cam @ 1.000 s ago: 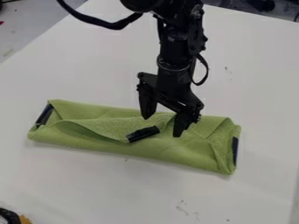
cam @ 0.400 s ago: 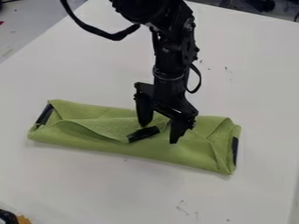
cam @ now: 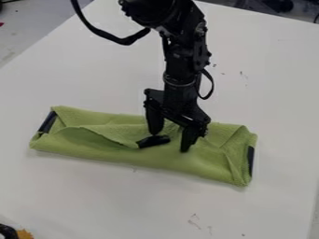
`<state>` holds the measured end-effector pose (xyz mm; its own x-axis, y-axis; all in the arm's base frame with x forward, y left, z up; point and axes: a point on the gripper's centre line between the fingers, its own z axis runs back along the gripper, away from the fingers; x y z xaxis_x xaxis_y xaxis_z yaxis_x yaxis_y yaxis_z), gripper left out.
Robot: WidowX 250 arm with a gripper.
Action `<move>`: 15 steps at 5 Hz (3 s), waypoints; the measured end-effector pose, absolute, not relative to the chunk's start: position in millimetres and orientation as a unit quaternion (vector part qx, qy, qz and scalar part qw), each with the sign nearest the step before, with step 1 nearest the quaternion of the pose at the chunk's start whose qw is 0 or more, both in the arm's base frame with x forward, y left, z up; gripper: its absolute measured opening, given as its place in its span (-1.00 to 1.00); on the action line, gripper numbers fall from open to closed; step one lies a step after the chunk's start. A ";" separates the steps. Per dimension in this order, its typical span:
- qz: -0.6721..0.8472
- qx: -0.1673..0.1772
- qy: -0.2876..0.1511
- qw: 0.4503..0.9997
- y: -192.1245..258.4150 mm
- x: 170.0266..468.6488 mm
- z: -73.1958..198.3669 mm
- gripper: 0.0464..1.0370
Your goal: Unfold the cloth from the top to the bottom
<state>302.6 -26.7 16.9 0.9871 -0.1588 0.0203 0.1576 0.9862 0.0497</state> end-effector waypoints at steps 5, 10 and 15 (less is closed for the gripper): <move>-0.084 0.070 0.007 0.994 -24.0 295.4 30.1 -0.99; 0.042 0.066 -0.019 0.997 -79.7 197.7 77.0 -0.99; 0.145 -0.016 -0.035 0.989 -102.3 148.7 34.0 -0.94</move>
<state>148.7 -102.3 34.0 0.9557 0.2870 0.0652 -0.2848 0.9577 -0.0412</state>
